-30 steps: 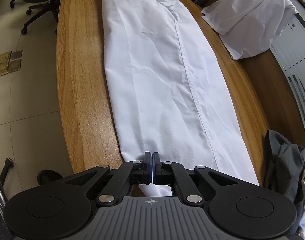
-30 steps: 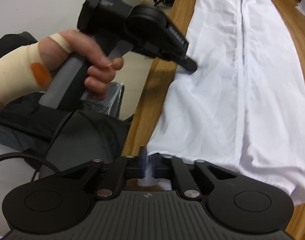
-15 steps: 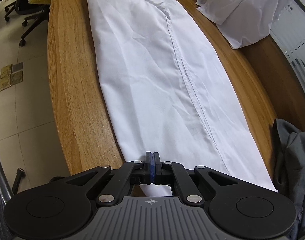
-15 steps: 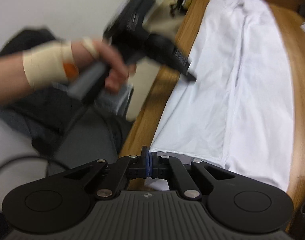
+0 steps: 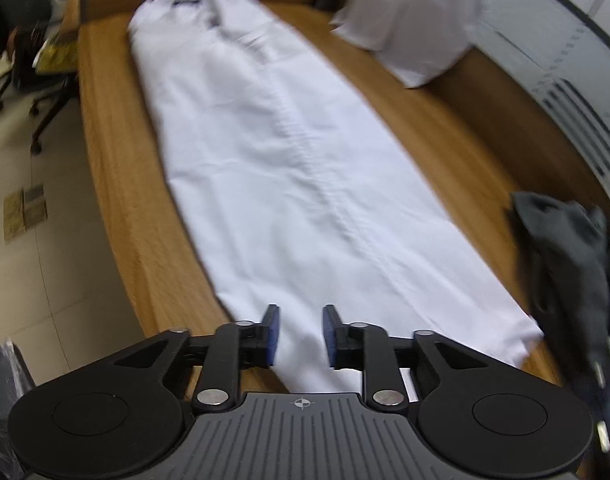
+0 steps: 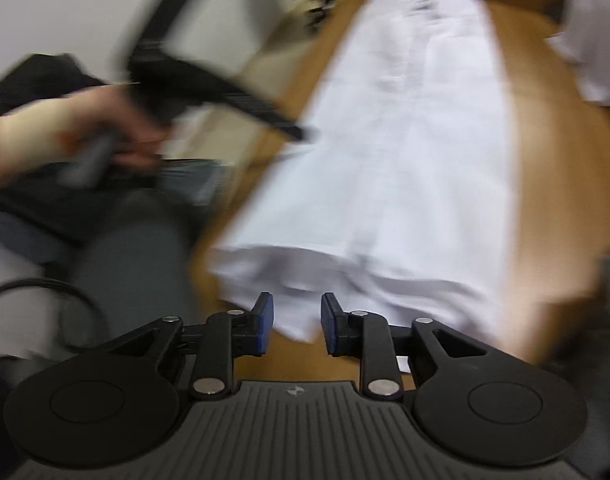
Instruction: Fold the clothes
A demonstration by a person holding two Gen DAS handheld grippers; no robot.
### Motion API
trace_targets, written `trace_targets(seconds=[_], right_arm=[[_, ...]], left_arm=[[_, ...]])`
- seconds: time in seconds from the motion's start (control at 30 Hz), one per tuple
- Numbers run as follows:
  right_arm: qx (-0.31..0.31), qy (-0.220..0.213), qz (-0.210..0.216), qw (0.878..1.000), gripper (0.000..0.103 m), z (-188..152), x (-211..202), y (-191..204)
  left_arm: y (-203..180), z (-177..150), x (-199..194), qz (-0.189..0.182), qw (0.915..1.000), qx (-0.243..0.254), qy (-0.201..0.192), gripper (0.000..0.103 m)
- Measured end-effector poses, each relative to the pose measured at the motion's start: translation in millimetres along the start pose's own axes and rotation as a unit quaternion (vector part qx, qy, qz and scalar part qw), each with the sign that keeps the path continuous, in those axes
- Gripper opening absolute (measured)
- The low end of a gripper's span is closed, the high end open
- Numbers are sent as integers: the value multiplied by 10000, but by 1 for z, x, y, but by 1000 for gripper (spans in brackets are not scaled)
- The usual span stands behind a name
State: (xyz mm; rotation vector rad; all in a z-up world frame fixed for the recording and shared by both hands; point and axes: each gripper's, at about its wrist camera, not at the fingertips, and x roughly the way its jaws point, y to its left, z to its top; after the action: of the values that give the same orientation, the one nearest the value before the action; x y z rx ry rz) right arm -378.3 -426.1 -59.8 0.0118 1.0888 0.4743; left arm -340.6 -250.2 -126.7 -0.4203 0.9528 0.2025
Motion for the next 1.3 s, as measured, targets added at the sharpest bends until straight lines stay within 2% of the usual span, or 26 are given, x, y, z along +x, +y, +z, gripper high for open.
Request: trace_targets(seconds=[0.2,0.4,0.57,0.6,0.67,0.8,0.83,0.87,0.93,1.13,1.3], right_arm=[[308,-113,-903,9954,31,-14,-11,-48],[458,-198,-1129,9924,34,-15,4,-74],[544,-158,-1063,9927,34,-20,13,-86],[554,-146,-1039,9929,34,-21,14,-88],[595,-123,-1007,9931,34,-24,14,-91],[719,-77,-937,9930,34,-32,15,-95],[741,-75,-906,9931,34,-33,14,-96],[759,-73,-879,9932,34,-34,14,-98],[802,-83,-833,9933,34,-36,14,-100],[893,-153,-593,9941,34,-33,14,-103],[726,-341,-163,9966,34,-24,14,-96]], left_arm=[[-66,-8,-18,-336,9952,908,-127,48],[-123,-2,2,-587,9866,1519,33,49],[-159,2,31,-671,9770,2017,157,46],[-164,3,36,-682,9756,2079,187,45],[-169,4,49,-668,9732,2181,307,33],[-168,4,70,-599,9717,2214,562,29],[-166,3,74,-616,9721,2169,648,23],[-165,1,78,-610,9725,2131,721,12],[-160,-1,72,-484,9757,2046,611,3],[-140,-4,37,82,9864,1641,35,3],[-114,2,5,804,9866,1333,-492,3]])
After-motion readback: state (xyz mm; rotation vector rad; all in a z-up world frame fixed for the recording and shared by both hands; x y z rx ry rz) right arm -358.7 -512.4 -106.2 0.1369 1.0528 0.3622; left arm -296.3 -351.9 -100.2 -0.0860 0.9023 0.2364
